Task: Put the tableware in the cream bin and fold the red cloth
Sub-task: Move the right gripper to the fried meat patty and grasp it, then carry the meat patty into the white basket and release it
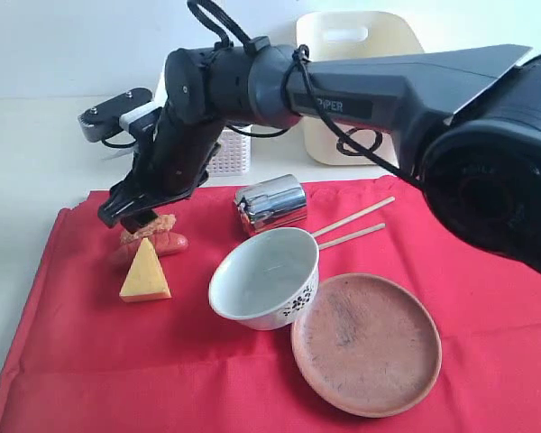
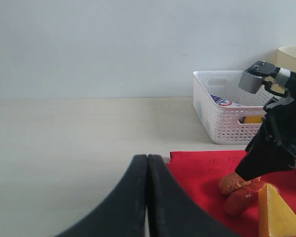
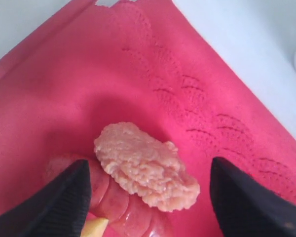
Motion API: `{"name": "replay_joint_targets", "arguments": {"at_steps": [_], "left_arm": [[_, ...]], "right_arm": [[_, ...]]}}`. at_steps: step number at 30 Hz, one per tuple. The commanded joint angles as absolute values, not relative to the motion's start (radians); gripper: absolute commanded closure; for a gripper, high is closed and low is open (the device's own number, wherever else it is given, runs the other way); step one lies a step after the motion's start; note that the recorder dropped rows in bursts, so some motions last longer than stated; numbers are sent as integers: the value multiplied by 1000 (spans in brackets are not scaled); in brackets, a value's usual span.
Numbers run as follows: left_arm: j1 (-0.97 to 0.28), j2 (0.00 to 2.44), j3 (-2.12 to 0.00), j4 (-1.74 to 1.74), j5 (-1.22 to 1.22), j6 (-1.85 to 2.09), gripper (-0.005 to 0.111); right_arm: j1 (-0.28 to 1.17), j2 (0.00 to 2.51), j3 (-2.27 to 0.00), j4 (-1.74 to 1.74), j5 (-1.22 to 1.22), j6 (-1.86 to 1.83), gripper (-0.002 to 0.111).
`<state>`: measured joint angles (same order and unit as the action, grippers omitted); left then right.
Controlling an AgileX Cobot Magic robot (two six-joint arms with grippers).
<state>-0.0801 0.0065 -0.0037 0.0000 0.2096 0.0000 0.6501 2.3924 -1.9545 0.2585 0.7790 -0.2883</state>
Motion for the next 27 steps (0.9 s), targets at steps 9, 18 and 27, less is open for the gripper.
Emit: {"name": "replay_joint_targets", "arguments": {"at_steps": [9, 18, 27], "left_arm": [[-80, 0, 0, 0, 207, 0, 107], [-80, 0, 0, 0, 207, 0, 107], [-80, 0, 0, 0, 207, 0, 107]], "right_arm": [[651, 2462, -1961, 301, 725, -369, 34], [651, 2464, -1961, 307, 711, -374, 66], [651, 2435, -1961, 307, 713, -374, 108]]}}
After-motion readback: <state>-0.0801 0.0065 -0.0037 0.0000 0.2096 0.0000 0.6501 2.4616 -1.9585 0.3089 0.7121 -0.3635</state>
